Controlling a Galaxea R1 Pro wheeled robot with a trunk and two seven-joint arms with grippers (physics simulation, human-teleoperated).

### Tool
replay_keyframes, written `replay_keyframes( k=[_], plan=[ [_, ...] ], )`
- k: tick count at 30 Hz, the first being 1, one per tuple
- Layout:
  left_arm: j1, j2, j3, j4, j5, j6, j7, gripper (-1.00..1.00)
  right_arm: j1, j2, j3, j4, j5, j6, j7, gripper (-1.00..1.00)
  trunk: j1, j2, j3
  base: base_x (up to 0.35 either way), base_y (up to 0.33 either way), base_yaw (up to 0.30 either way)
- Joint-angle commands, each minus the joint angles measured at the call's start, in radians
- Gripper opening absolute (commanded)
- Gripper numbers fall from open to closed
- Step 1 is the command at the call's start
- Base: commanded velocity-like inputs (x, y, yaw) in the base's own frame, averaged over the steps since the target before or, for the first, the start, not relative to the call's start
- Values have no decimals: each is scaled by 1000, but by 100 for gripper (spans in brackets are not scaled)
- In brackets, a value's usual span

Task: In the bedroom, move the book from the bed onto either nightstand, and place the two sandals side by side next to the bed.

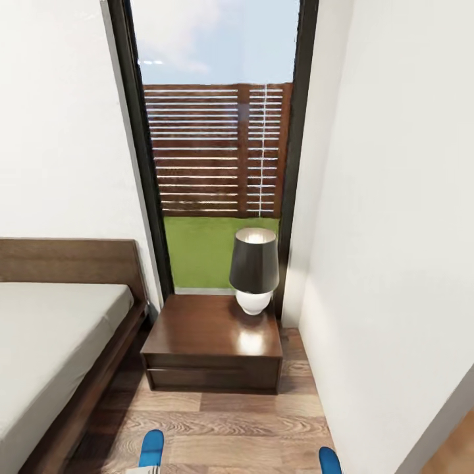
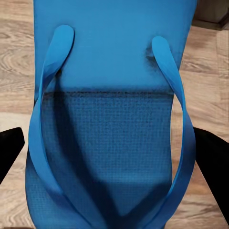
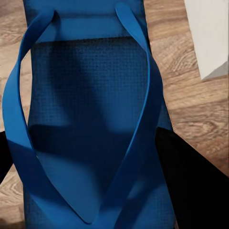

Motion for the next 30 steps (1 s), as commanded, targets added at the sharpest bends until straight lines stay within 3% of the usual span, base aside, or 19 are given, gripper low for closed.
replay_keyframes(
  k=[1,30],
  plan=[
    [-1,1,-8,2,10,-4,-2,-100,-1,0,-3,1,-8,-2,5,-100,0,-1,-1,31,-2,273],
    [-1,1,-10,2,10,-4,-2,-100,-1,0,-3,1,-8,-2,5,-100,0,-1,-1,53,-38,291]
  ],
)
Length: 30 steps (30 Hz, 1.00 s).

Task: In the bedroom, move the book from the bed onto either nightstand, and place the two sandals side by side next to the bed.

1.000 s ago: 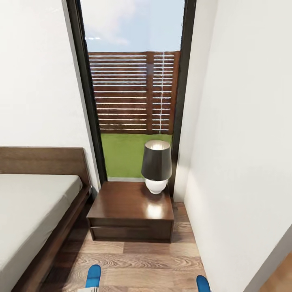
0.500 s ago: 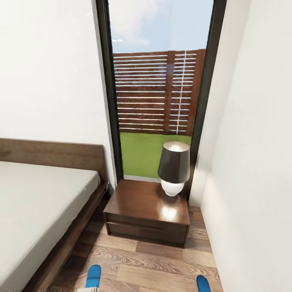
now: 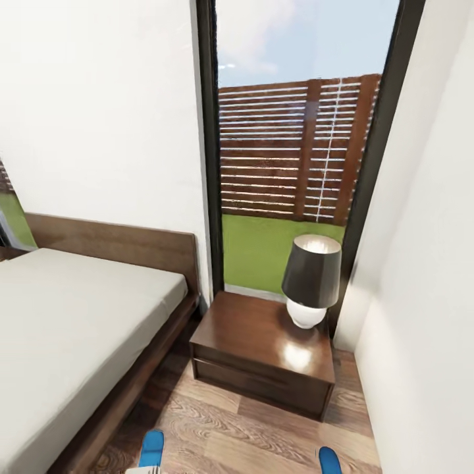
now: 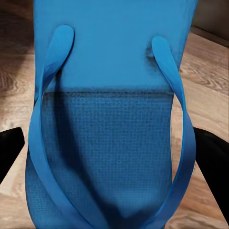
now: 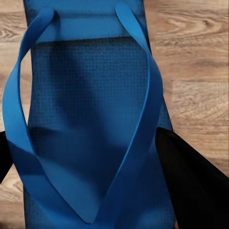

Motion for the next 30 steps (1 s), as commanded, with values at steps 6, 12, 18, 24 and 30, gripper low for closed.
replay_keyframes(
  k=[6,12,18,24,30],
  plan=[
    [-1,1,-8,2,10,-4,-2,-100,0,0,-3,1,-8,-2,5,-100,0,0,-1,0,0,292],
    [-1,1,-8,2,10,-4,-1,-100,0,0,-3,1,-8,-2,5,-100,0,0,-1,0,0,292],
    [-1,1,-8,2,10,-4,-1,-100,0,0,-4,1,-8,-3,5,-100,0,0,-1,0,0,292],
    [-1,1,-8,2,10,-4,-2,-100,0,0,-4,1,-8,-2,5,-100,0,0,-1,0,0,292],
    [-1,-1,-8,2,10,-4,-2,-100,0,0,-4,1,-8,-3,5,-100,0,0,-1,66,-102,292]
  ],
)
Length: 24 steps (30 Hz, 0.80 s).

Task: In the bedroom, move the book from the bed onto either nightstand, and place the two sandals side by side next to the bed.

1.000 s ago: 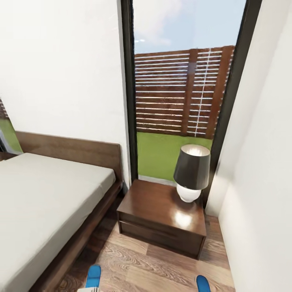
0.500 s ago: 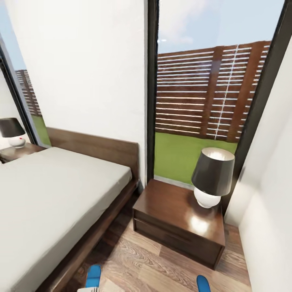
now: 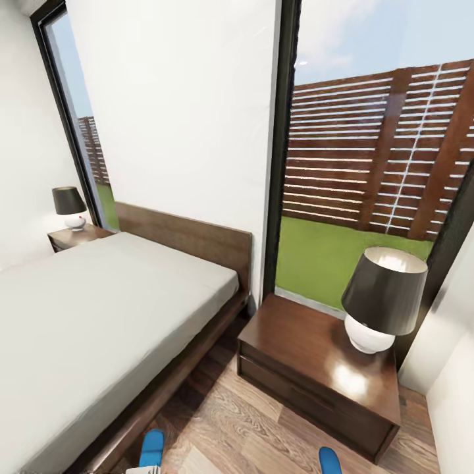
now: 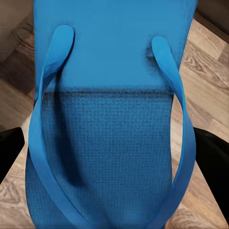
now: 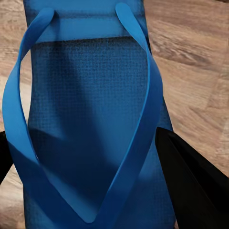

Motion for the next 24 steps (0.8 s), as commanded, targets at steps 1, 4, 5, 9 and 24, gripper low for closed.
replay_keyframes(
  k=[1,4,5,9,24],
  plan=[
    [-1,0,-8,2,10,-4,-2,-100,0,0,-3,1,-7,-2,5,-100,0,0,-1,66,-102,292],
    [-1,0,-8,2,10,-4,-2,-100,0,0,-2,1,-7,-1,5,-100,0,0,-1,18,-29,292],
    [-1,0,-8,2,10,-4,-2,-100,0,0,-2,1,-7,-2,5,-100,0,0,-1,6,-9,292],
    [-1,0,-8,2,10,-4,-2,-100,0,0,-2,1,-7,-2,5,-100,0,0,-1,2,-3,292],
    [-1,0,-8,2,10,-4,-2,-100,0,0,-3,1,-7,-2,5,-100,0,0,-1,0,0,292]
  ],
)
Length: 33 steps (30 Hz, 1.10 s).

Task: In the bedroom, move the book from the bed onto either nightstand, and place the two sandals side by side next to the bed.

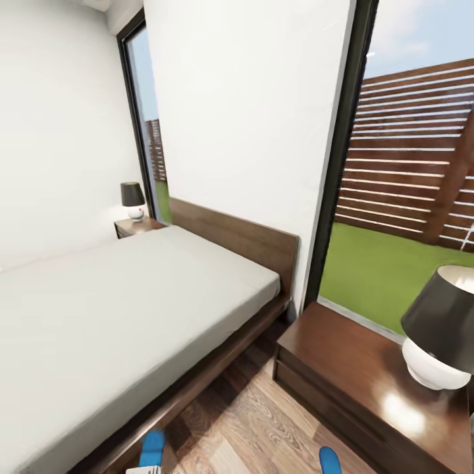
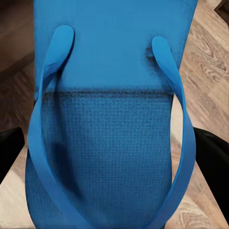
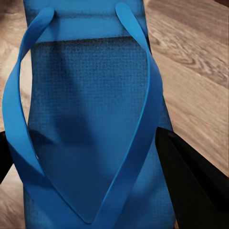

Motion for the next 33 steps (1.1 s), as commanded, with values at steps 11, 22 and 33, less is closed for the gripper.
replay_keyframes(
  k=[11,22,33],
  plan=[
    [-1,1,-8,2,10,-4,-1,-100,0,0,-3,1,-8,-3,5,-100,0,-1,-1,0,0,292],
    [-1,1,-8,2,10,-4,-2,-100,0,0,-3,2,-8,-2,5,-100,0,-1,-1,0,0,292],
    [-1,1,-8,2,10,-4,-1,-100,0,0,-3,1,-8,-2,5,-100,0,-1,-1,0,0,292]
  ],
)
